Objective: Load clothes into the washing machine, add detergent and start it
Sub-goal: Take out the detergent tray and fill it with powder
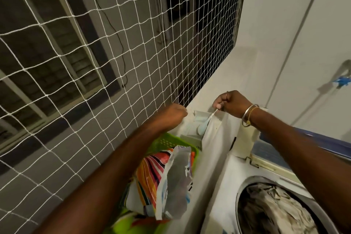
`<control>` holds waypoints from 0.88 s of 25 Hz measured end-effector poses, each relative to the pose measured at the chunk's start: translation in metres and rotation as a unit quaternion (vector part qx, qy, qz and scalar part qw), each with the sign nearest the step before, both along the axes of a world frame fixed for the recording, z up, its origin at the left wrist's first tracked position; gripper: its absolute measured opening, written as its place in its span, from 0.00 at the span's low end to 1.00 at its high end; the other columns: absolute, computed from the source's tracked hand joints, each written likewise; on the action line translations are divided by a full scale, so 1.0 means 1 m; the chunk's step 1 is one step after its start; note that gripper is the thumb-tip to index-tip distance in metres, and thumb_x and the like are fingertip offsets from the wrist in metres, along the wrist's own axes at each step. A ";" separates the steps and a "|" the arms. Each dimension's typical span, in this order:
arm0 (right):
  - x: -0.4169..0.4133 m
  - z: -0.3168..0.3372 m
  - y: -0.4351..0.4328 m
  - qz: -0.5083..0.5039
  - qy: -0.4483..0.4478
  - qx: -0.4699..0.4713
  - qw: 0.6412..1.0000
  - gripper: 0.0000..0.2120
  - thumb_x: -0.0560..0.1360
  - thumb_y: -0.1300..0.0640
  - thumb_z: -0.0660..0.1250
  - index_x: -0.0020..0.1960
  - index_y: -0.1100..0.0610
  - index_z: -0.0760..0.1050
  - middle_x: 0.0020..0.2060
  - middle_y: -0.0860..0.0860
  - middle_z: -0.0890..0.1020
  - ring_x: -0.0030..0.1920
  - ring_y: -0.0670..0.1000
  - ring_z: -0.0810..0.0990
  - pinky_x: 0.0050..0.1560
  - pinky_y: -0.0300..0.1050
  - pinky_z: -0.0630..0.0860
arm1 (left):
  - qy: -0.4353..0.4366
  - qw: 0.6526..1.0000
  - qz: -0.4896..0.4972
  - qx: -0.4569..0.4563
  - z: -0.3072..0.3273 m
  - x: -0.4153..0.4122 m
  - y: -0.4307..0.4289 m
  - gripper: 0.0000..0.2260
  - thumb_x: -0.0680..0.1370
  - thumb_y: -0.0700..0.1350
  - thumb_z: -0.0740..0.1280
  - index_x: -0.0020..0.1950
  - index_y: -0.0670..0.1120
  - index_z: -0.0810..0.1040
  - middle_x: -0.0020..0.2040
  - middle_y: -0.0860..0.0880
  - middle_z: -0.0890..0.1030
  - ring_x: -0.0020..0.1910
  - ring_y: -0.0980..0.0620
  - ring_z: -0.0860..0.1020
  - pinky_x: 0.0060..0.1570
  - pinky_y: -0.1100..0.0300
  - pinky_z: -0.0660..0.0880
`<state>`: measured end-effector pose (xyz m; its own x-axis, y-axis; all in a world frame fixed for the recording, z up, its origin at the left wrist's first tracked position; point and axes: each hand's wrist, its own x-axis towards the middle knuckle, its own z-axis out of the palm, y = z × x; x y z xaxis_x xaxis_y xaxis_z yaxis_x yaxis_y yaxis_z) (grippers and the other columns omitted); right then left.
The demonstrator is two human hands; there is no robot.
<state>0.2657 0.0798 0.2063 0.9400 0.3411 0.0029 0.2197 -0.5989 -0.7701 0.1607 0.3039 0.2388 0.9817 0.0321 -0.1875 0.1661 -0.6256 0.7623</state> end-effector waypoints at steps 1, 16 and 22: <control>0.003 -0.003 0.000 0.005 -0.022 -0.006 1.000 0.19 0.73 0.71 0.65 0.35 0.49 0.82 0.36 0.49 0.85 0.38 0.45 0.80 0.48 0.41 0.79 | 0.004 1.000 0.002 0.001 -0.002 0.003 -0.002 0.08 0.80 0.42 0.64 0.55 0.48 0.81 0.48 0.48 0.78 0.47 0.51 0.75 0.53 0.56 0.71; -0.019 0.009 0.000 0.003 -0.300 -0.001 0.954 0.13 0.74 0.68 0.68 0.40 0.50 0.82 0.37 0.44 0.83 0.40 0.51 0.79 0.50 0.58 0.77 | 0.059 0.995 0.029 -0.068 -0.001 -0.001 -0.006 0.09 0.80 0.37 0.64 0.58 0.41 0.80 0.57 0.41 0.80 0.54 0.48 0.76 0.60 0.57 0.73; -0.036 0.026 -0.012 -0.128 -0.252 0.046 0.958 0.13 0.75 0.60 0.69 0.43 0.41 0.81 0.37 0.34 0.82 0.41 0.44 0.81 0.55 0.59 0.77 | 0.037 0.993 0.046 -0.097 0.029 -0.034 0.002 0.13 0.81 0.34 0.61 0.64 0.32 0.77 0.45 0.46 0.79 0.39 0.56 0.76 0.34 0.71 0.72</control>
